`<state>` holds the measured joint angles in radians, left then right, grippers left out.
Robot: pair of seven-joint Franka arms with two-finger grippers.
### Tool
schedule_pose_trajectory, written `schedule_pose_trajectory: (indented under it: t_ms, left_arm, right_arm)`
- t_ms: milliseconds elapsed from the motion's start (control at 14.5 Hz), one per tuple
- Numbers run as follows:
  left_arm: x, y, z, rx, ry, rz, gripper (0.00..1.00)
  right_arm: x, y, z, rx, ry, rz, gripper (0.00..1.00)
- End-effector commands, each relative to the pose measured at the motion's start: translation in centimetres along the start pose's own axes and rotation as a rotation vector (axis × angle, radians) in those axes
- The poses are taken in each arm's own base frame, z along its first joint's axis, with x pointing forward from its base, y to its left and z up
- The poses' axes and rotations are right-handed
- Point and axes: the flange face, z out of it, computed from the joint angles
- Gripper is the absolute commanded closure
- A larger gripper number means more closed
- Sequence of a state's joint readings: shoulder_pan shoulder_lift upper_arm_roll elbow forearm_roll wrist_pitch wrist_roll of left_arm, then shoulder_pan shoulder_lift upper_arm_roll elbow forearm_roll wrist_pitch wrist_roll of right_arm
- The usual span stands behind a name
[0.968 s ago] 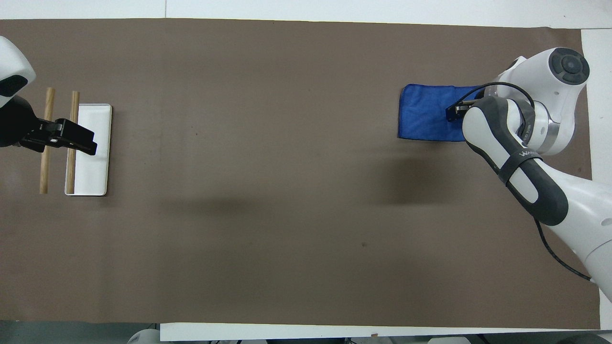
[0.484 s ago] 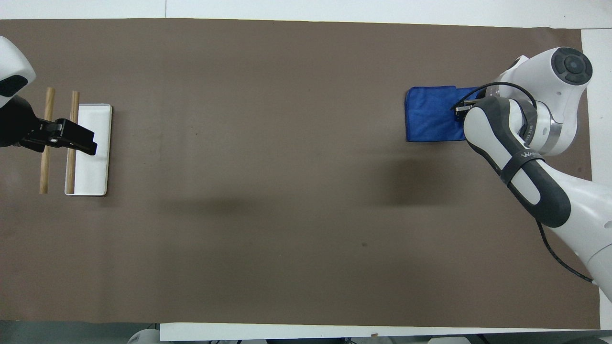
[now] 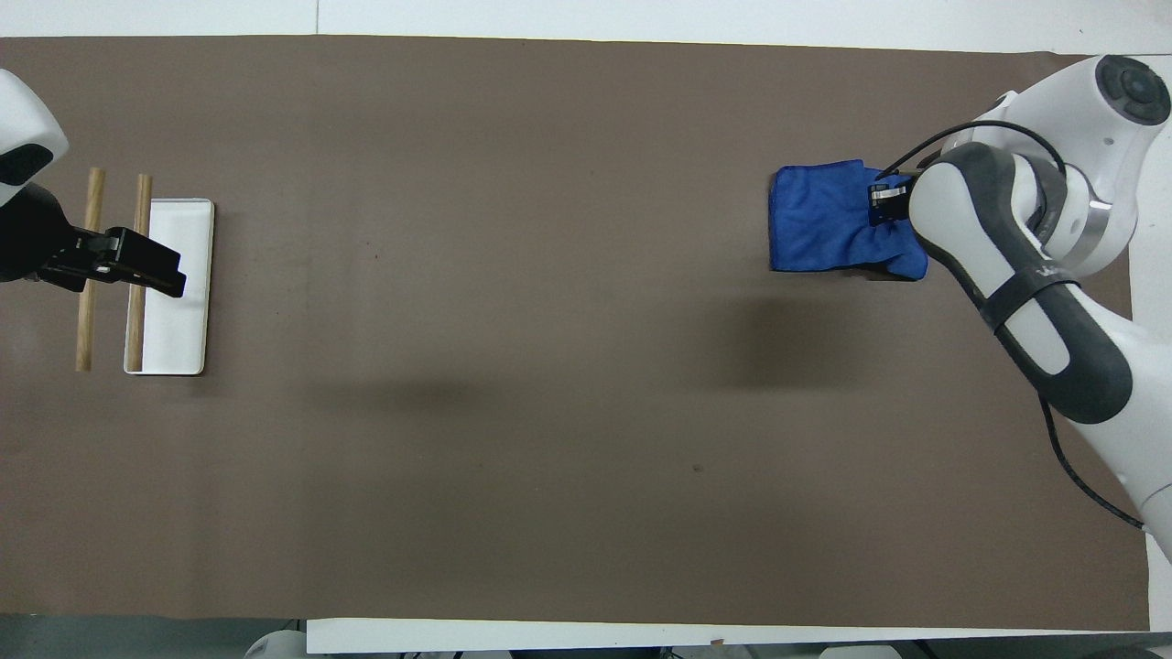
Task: Right arm passes towel to left arm to hang
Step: 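Carry the towel toward the center while the left gripper reaches toward it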
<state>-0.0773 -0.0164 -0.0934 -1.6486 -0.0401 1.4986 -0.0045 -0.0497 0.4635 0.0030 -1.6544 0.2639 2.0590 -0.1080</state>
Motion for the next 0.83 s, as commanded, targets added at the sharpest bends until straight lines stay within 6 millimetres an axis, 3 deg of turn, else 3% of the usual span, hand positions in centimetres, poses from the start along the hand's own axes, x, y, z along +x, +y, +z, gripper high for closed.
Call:
schedule_pose_trajectory:
  t_ms: [0, 138, 415, 553, 760]
  left_arm:
    - [-0.4, 0.2, -0.4, 0.011, -0.005, -0.010, 0.02]
    - [-0.4, 0.2, -0.6, 0.011, 0.005, -0.010, 0.02]
    - [0.1, 0.1, -1.3, 0.008, 0.032, -0.017, 0.02]
    - [0.5, 0.3, -1.4, 0.007, 0.064, -0.022, 0.04]
    - [0.0, 3.0, -0.3, 0.001, 0.061, -0.139, 0.03]
  right_arm:
    - [0.7, -2.4, -2.7, 0.107, -0.012, 0.153, 1.00]
    - [0.9, -5.9, -4.0, 0.179, -0.026, 0.256, 1.00]
    - [-0.1, -10.3, -7.2, 0.343, -0.056, 0.467, 1.00]
    - [-0.6, -11.4, -8.2, 0.392, -0.076, 0.561, 1.00]
    - [-1.9, -14.1, -9.6, 0.585, -0.187, 0.759, 0.99]
